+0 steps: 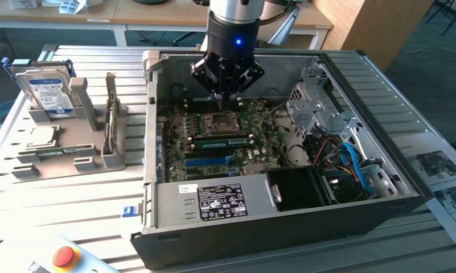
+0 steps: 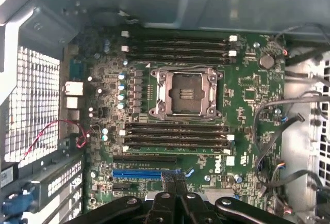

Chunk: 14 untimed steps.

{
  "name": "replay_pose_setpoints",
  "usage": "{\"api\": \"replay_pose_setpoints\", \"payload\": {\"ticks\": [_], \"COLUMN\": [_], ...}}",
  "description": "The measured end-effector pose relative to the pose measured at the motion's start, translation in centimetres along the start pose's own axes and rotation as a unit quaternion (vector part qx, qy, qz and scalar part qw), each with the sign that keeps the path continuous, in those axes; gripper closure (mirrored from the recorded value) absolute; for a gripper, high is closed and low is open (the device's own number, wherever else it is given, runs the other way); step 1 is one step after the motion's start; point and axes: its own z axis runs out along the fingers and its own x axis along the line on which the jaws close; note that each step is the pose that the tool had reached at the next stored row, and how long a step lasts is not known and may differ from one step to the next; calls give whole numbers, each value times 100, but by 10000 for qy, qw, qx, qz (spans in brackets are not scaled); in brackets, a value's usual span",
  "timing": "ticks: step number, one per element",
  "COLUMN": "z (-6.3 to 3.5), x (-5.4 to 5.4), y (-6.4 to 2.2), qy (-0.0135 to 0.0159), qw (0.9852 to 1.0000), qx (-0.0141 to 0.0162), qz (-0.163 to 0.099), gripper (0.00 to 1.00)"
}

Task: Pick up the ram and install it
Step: 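Press down the ram until it locks into place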

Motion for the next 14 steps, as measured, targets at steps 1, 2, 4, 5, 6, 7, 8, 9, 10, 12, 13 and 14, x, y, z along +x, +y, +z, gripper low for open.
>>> {"api": "replay_pose_setpoints", "payload": {"ticks": [1, 2, 4, 5, 6, 7, 8, 9, 10, 12, 13, 14], "z": [0, 0, 0, 0, 1, 0, 0, 0, 1, 0, 0, 0], "x": [0, 0, 0, 0, 0, 0, 0, 0, 0, 0, 0, 0], "y": [0, 0, 0, 0, 0, 1, 1, 0, 0, 0, 0, 0], "qy": [0, 0, 0, 0, 0, 0, 1, 0, 0, 1, 1, 0], "qw": [10000, 10000, 10000, 10000, 10000, 10000, 10000, 10000, 10000, 10000, 10000, 10000], "qx": [0, 0, 0, 0, -2, -7, -15, -23, -30, -38, -46, -57], "qz": [21, 23, 23, 23, 23, 24, 24, 24, 24, 24, 24, 23], "gripper": [90, 90, 90, 90, 90, 90, 90, 90, 90, 90, 90, 90]}}
